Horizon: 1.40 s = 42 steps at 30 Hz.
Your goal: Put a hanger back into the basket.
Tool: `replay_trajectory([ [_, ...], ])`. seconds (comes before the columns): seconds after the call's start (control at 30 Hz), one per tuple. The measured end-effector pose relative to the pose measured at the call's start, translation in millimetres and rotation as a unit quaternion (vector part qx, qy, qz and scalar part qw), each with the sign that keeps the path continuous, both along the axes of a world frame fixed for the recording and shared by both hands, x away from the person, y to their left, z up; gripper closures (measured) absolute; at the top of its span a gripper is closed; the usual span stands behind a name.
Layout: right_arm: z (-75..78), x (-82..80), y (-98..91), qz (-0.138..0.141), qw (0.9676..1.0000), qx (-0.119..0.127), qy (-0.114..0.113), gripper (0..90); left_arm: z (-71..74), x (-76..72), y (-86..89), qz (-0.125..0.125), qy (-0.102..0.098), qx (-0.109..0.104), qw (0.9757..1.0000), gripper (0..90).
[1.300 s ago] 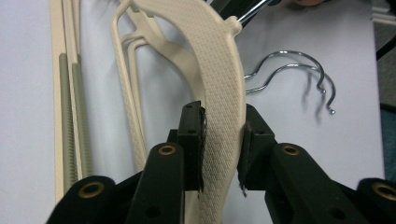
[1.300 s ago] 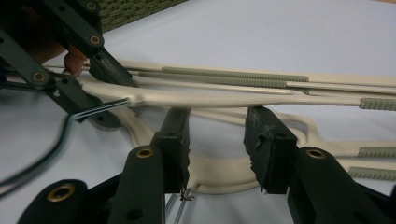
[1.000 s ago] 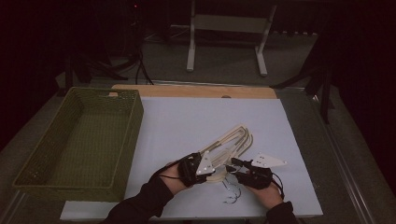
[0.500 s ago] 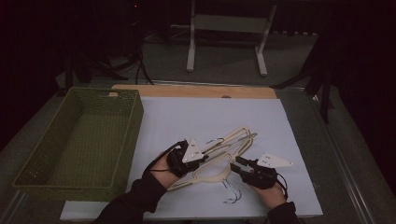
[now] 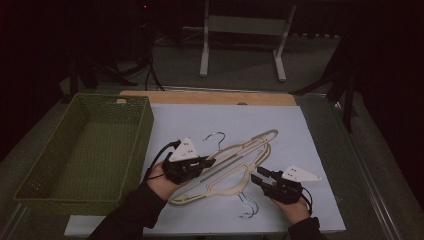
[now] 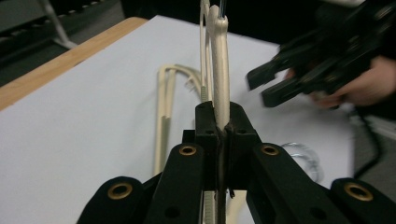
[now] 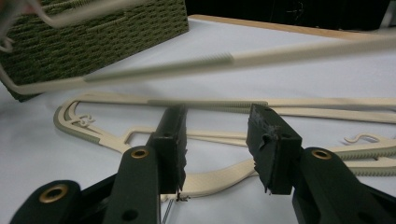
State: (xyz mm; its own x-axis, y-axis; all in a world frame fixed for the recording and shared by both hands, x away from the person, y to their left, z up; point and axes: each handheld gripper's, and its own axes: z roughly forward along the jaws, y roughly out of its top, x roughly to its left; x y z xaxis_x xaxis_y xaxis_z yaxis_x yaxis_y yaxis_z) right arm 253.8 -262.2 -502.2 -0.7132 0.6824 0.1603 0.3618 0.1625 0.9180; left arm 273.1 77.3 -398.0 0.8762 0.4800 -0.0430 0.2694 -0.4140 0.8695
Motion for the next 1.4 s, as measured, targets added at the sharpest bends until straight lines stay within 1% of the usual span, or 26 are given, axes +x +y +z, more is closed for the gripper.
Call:
replay_trajectory([
  [0.03, 0.0, 0.0, 0.0, 0.000, 1.0000, 0.000, 0.000, 57.0, 15.4, -4.3, 14.5, -0.002, 0.005, -0.018, 0.9998, 87.3],
  [0.13, 0.6, -1.3, -0.2, 0.000, 1.0000, -0.002, -0.003, 55.8, 33.7, -7.4, 34.1, 0.002, 0.005, -0.038, 0.9993, 87.2],
  [0.2, 0.3, -1.0, -0.6, 0.000, 1.0000, -0.001, -0.003, 55.0, 45.3, -9.5, 47.3, 0.005, 0.001, -0.046, 0.9989, 87.2],
  [0.33, 0.6, -2.0, -0.5, -0.004, 1.0000, -0.001, -0.008, 52.9, 64.3, -13.5, 74.8, 0.019, -0.012, -0.051, 0.9985, 87.2],
  [0.37, 0.6, -2.0, -0.5, -0.004, 1.0000, -0.001, -0.008, 52.9, 64.3, -13.5, 74.8, 0.019, -0.012, -0.051, 0.9985, 87.2],
  [0.4, 0.8, -2.5, -0.5, -0.007, 0.9999, -0.002, -0.010, 52.6, 72.0, -15.5, 88.8, 0.030, -0.018, -0.050, 0.9981, 87.2],
  [0.43, 0.9, -2.9, -0.8, -0.010, 0.9998, -0.003, -0.014, 50.2, 75.1, -16.7, 95.5, 0.035, -0.021, -0.050, 0.9979, 87.2],
  [0.5, 0.7, -3.3, -0.6, -0.016, 0.9997, -0.009, -0.018, 47.0, 80.3, -19.1, 109.0, 0.046, -0.022, -0.052, 0.9974, 87.2],
  [0.53, 0.6, -3.5, -0.4, -0.018, 0.9996, -0.010, -0.018, 44.2, 82.3, -20.6, 115.4, 0.051, -0.025, -0.048, 0.9972, 87.2],
  [0.57, 0.6, -3.6, -0.2, -0.019, 0.9996, -0.010, -0.017, 39.8, 83.9, -22.0, 121.4, 0.058, -0.027, -0.047, 0.9968, 87.1],
  [0.67, 0.8, -3.8, 0.8, -0.037, 0.9992, -0.008, -0.012, 27.6, 87.3, -24.1, 140.1, 0.075, -0.030, -0.040, 0.9959, 87.1],
  [0.73, 1.1, -4.6, 0.5, -0.047, 0.9988, -0.002, -0.013, 20.3, 89.1, -25.0, 152.4, 0.085, -0.039, -0.032, 0.9951, 87.1],
  [0.77, 1.1, -4.6, 0.5, -0.047, 0.9988, -0.002, -0.013, 20.3, 89.1, -25.0, 152.4, 0.085, -0.039, -0.032, 0.9951, 87.1],
  [0.8, 1.5, -4.8, 0.1, -0.051, 0.9986, 0.000, -0.012, 17.9, 90.6, -24.0, 163.8, 0.090, -0.045, -0.029, 0.9946, 87.1],
  [0.83, 2.2, -5.3, -0.6, -0.057, 0.9982, 0.004, -0.015, 14.1, 91.3, -23.2, 169.1, 0.092, -0.045, -0.028, 0.9943, 87.1],
  [0.9, 3.3, -6.2, -2.3, -0.067, 0.9976, 0.005, -0.017, 14.1, 92.8, -20.2, 182.8, 0.100, -0.048, -0.024, 0.9936, 87.2],
  [0.97, 3.6, -6.8, -3.0, -0.068, 0.9975, 0.005, -0.017, 14.1, 93.8, -16.0, 196.5, 0.112, -0.049, -0.015, 0.9924, 87.1],
  [1.1, 4.1, -8.7, -4.2, -0.068, 0.9975, 0.001, -0.020, 14.1, 92.7, -8.0, 218.3, 0.123, -0.053, -0.003, 0.9910, 87.2],
  [1.13, 4.3, -9.2, -4.4, -0.068, 0.9975, -0.001, -0.021, 14.1, 91.8, -5.8, 223.8, 0.124, -0.054, 0.002, 0.9908, 87.1],
  [1.2, 4.7, -9.9, -4.7, -0.067, 0.9975, -0.002, -0.020, 14.1, 88.5, -0.7, 235.6, 0.125, -0.050, 0.003, 0.9909, 87.1],
  [1.23, 4.7, -10.2, -4.8, -0.068, 0.9975, -0.004, -0.021, 14.1, 86.5, 1.1, 240.9, 0.122, -0.054, 0.006, 0.9911, 87.1],
  [1.27, 4.8, -10.4, -4.9, -0.069, 0.9974, -0.005, -0.021, 14.1, 84.8, 2.7, 244.6, 0.121, -0.054, 0.004, 0.9912, 87.1],
  [1.3, 4.8, -10.6, -5.1, -0.069, 0.9973, -0.006, -0.022, 14.1, 82.2, 5.8, 250.6, 0.121, -0.049, 0.003, 0.9914, 87.1],
  [1.33, 4.9, -11.1, -5.5, -0.070, 0.9973, -0.008, -0.022, 14.1, 80.4, 7.4, 253.9, 0.123, -0.048, 0.007, 0.9913, 87.1],
  [1.4, 5.2, -11.7, -6.5, -0.071, 0.9971, -0.007, -0.024, 14.1, 73.2, 12.9, 264.1, 0.134, -0.036, 0.008, 0.9903, 87.1],
])
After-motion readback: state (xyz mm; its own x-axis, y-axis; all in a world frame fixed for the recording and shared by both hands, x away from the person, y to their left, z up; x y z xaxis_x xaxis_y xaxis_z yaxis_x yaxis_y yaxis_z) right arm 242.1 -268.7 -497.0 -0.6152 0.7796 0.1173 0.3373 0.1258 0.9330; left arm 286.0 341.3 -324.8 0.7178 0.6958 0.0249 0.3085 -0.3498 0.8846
